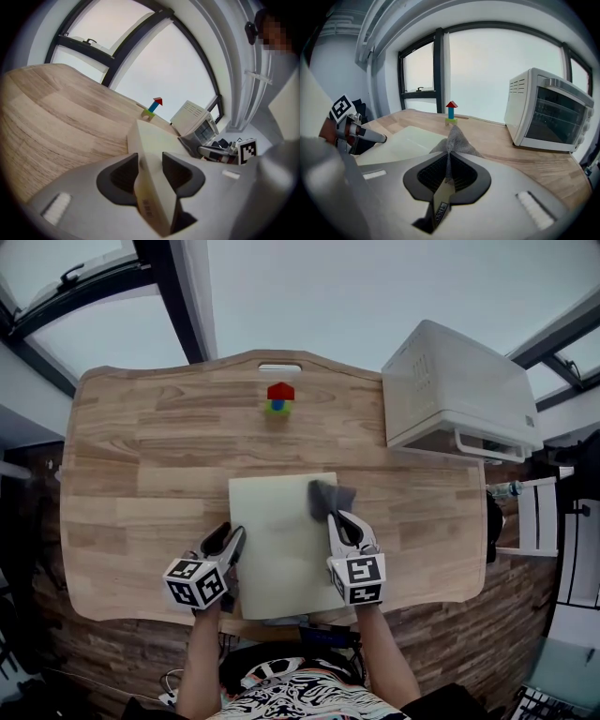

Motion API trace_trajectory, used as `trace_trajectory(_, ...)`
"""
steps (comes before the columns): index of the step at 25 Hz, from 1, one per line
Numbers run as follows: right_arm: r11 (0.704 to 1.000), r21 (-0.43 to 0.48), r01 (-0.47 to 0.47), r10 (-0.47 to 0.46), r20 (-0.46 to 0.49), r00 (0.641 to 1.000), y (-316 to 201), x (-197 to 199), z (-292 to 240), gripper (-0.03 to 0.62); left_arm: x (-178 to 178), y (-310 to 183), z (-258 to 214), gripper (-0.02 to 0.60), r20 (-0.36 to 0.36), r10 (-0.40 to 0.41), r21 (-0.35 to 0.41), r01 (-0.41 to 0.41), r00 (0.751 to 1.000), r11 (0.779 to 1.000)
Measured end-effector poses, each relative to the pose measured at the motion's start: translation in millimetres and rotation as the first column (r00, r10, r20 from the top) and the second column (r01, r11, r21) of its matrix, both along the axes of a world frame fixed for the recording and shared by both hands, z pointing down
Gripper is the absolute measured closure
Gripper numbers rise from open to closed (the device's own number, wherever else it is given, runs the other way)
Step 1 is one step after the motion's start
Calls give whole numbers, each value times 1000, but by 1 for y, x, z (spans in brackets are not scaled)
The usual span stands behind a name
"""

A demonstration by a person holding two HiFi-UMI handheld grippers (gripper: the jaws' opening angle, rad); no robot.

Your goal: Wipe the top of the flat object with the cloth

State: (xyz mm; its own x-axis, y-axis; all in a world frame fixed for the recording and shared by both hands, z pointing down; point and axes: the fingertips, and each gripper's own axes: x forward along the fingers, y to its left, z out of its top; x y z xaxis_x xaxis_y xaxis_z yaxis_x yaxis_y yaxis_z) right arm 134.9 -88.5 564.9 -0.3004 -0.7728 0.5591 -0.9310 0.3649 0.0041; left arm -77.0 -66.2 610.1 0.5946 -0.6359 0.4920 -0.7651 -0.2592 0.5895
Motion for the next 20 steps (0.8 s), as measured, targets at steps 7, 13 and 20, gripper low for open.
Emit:
trace_trajectory(7, 998, -56, 38, -41, -47, 998, -15, -4, 15, 585, -3, 0, 3, 385, -27, -26, 1, 26, 999, 1000)
trace_trajectory(13, 994, -96, 57, -65, -84, 994, -27, -6, 18, 585, -3, 1, 4, 385, -29, -28, 2, 29, 999, 1000)
trace_trajectory(20, 979, -171, 108, -123, -77, 989, -30, -10, 26, 585, -3, 0, 5, 385, -48, -33, 4, 34, 998, 999)
